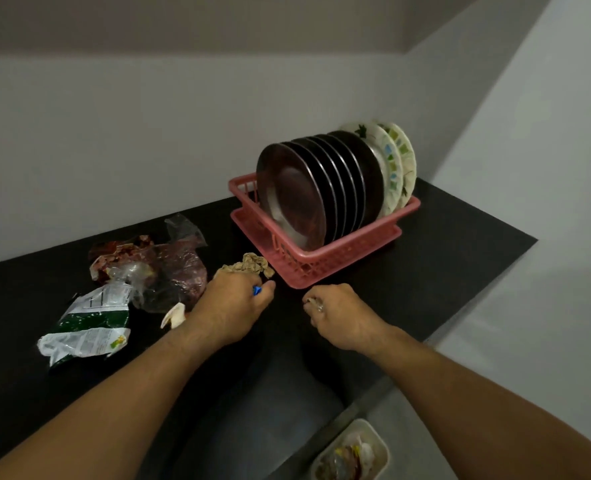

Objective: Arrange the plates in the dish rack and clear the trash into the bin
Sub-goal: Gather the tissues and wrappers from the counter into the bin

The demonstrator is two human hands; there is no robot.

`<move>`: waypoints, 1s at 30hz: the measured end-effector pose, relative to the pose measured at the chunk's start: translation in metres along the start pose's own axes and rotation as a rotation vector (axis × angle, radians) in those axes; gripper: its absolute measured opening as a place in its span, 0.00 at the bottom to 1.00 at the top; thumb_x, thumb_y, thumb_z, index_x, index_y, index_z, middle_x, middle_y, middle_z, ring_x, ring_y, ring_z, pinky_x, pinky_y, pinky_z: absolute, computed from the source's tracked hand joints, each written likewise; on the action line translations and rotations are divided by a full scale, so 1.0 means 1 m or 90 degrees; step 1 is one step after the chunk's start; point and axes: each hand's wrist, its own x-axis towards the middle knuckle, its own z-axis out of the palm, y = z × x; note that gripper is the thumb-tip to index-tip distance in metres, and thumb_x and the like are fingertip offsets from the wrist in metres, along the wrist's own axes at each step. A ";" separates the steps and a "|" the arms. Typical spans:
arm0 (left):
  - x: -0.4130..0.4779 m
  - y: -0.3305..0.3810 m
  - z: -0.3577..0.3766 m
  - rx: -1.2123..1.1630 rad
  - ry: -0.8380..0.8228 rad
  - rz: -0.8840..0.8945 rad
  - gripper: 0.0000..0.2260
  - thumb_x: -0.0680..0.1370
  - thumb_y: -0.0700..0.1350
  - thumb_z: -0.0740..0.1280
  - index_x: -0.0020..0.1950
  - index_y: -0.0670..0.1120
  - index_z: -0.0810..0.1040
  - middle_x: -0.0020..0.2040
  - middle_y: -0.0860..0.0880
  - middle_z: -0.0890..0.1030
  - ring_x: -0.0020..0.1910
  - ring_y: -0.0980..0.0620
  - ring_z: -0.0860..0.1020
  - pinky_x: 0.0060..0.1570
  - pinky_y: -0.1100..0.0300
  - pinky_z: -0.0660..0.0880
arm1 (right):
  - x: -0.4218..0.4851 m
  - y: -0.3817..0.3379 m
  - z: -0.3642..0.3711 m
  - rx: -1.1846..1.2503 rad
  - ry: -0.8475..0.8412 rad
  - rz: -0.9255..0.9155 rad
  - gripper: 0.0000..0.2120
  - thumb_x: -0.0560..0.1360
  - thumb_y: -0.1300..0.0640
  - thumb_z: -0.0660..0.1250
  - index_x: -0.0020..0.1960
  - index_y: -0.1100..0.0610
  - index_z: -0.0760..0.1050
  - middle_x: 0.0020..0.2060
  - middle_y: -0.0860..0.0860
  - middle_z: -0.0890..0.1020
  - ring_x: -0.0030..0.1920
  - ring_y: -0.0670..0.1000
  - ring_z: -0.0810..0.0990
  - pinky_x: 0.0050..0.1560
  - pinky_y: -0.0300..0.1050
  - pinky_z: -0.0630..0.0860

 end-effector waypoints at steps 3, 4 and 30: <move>-0.011 0.032 0.016 -0.052 0.012 -0.018 0.15 0.77 0.51 0.69 0.33 0.48 0.75 0.29 0.49 0.77 0.26 0.53 0.76 0.26 0.60 0.72 | -0.024 0.023 -0.025 0.013 0.035 -0.028 0.10 0.78 0.46 0.66 0.42 0.49 0.78 0.37 0.46 0.81 0.36 0.46 0.80 0.37 0.44 0.78; -0.017 0.043 0.023 -0.101 -0.001 -0.031 0.13 0.76 0.52 0.70 0.35 0.49 0.75 0.30 0.49 0.78 0.26 0.53 0.77 0.25 0.59 0.74 | -0.033 0.034 -0.033 0.016 0.040 -0.036 0.12 0.77 0.43 0.67 0.40 0.49 0.78 0.35 0.46 0.81 0.35 0.45 0.79 0.35 0.43 0.75; -0.117 0.136 0.253 -0.082 -0.102 -0.057 0.16 0.82 0.54 0.54 0.37 0.52 0.72 0.29 0.52 0.76 0.26 0.57 0.74 0.26 0.62 0.66 | -0.135 0.264 0.017 -0.003 -0.008 0.043 0.11 0.76 0.51 0.58 0.37 0.49 0.74 0.36 0.46 0.80 0.36 0.46 0.78 0.32 0.44 0.73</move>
